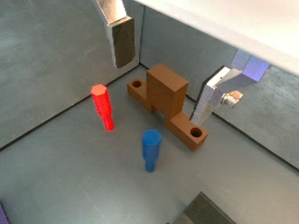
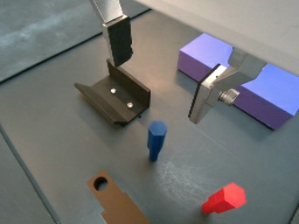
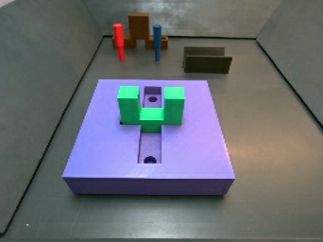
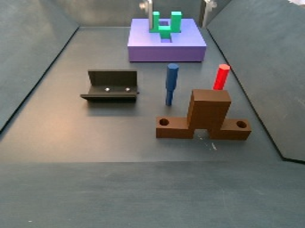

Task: Pick up the brown object. Move up. Move to above the board. Insert the brown object.
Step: Pick up the brown object.

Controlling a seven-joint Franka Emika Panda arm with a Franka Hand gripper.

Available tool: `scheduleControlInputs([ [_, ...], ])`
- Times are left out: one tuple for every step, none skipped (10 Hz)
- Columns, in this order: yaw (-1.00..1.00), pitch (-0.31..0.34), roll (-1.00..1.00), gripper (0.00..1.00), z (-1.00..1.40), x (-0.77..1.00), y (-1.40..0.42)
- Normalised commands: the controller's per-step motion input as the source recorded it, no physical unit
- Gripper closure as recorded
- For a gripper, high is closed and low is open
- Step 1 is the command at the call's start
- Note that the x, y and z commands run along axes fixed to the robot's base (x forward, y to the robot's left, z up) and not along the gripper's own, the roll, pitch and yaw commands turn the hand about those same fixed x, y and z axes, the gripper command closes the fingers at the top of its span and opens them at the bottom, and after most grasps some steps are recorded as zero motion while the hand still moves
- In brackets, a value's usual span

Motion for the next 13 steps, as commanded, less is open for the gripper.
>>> scheduleControlInputs([
  [0.00, -0.010, 0.03, 0.00, 0.00, -0.02, -0.07],
  [0.00, 0.000, 0.02, 0.00, 0.00, 0.00, -0.03],
  [0.00, 0.000, -0.03, 0.00, 0.00, 0.05, 0.02],
  [-0.18, 0.000, 0.07, 0.00, -0.42, -0.14, 0.61],
  [-0.18, 0.000, 0.00, 0.00, -0.60, -0.33, 0.78],
  [-0.04, 0.006, 0.00, 0.00, -0.41, -0.33, 0.91],
  [0.00, 0.039, -0.10, 0.00, -0.09, -0.24, 0.92],
  [0.00, 0.057, -0.14, 0.00, 0.00, -0.20, 0.85],
  [0.00, 0.064, -0.03, 0.00, 0.00, -0.15, 0.57],
  [-0.02, 0.019, 0.00, 0.00, -0.03, -0.25, 0.38],
  [-0.04, 0.000, 0.00, 0.00, -0.39, -0.18, 0.11],
  [-0.04, 0.000, 0.00, 0.00, -0.77, -0.09, -0.03],
  [-0.06, 0.000, -0.02, 0.00, -0.89, -0.06, -0.20],
])
